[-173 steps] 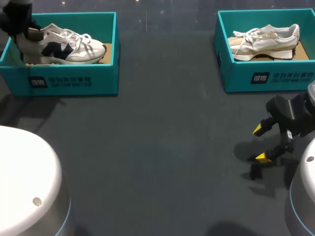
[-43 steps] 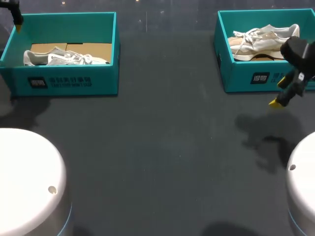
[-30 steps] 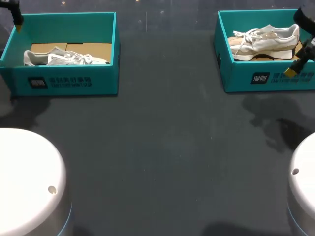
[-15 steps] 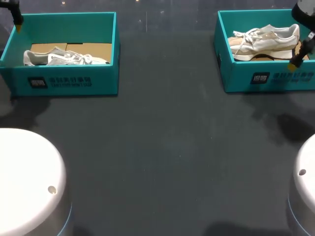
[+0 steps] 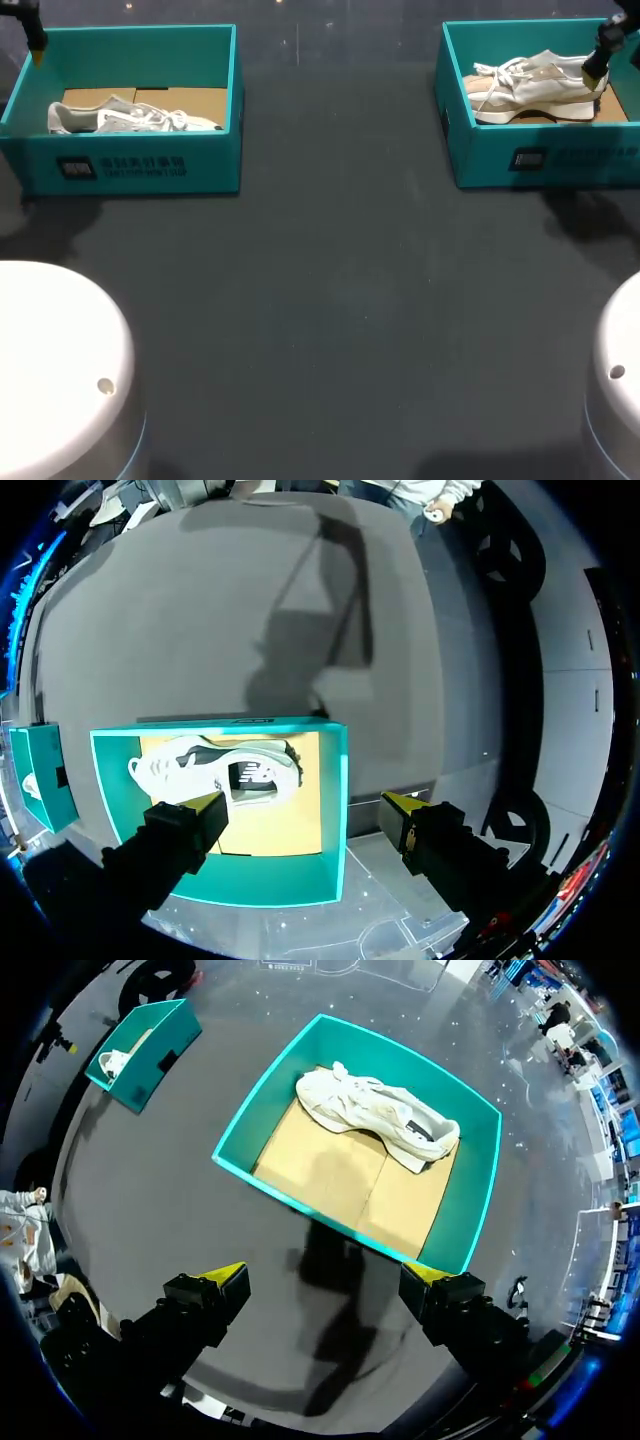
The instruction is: Take the shoe out of the shoebox, open the shoe tongue, remove and reinsert the insole, then place the shoe into the shoebox
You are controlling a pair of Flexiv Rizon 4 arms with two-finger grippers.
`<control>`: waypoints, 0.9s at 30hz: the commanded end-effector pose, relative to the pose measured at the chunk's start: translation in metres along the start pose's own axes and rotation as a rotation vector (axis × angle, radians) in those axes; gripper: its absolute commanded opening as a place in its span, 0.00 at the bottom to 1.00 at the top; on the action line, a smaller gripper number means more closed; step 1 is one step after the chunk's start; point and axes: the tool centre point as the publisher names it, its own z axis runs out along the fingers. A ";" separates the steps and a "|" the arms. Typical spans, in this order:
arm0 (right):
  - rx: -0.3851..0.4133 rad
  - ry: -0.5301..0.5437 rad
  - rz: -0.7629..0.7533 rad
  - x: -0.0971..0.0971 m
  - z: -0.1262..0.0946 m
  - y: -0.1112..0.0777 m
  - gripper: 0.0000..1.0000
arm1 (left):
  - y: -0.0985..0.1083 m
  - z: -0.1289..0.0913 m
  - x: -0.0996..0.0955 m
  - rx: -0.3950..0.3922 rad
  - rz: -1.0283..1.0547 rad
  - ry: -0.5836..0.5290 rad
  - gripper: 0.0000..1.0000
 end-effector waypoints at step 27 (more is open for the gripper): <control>0.241 -0.133 0.390 -0.081 0.050 0.120 1.00 | -0.001 0.000 0.000 -0.002 0.001 0.002 1.00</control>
